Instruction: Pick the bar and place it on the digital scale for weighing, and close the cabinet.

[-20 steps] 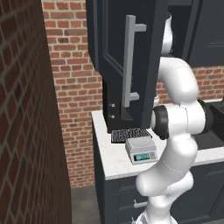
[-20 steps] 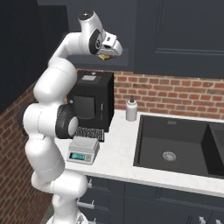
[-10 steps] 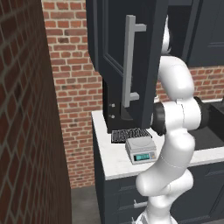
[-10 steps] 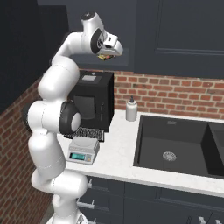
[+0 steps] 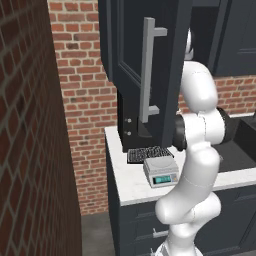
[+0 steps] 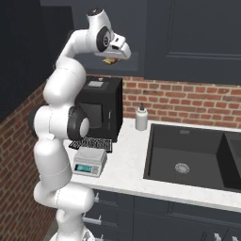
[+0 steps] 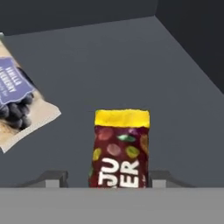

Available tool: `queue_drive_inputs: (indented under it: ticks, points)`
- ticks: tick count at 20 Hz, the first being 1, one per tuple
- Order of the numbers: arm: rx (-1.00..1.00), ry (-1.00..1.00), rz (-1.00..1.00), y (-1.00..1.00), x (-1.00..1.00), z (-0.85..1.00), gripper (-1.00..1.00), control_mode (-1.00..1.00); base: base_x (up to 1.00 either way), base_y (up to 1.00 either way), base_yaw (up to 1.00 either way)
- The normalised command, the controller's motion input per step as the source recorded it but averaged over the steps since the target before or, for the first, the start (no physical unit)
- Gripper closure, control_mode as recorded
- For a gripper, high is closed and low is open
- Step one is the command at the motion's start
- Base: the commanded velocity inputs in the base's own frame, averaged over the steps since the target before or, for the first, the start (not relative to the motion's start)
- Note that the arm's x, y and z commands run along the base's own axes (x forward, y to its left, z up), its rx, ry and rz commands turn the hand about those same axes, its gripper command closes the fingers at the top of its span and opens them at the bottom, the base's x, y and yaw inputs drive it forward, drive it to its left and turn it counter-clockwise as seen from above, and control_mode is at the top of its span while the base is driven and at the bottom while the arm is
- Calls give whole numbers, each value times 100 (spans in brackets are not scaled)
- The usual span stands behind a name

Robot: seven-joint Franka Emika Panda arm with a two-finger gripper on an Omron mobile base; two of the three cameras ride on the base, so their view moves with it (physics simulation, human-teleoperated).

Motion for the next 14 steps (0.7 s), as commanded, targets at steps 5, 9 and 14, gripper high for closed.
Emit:
queue_drive_inputs:
  ticks: [5, 9, 14]
  points:
    - [0, 1, 0, 0, -9, -46, 100, -100, 0, 0, 0]
    - [0, 0, 0, 0, -29, -41, 100, -100, 0, 0, 0]
    - [0, -1, 0, 0, -70, -28, 100, -100, 0, 0, 0]
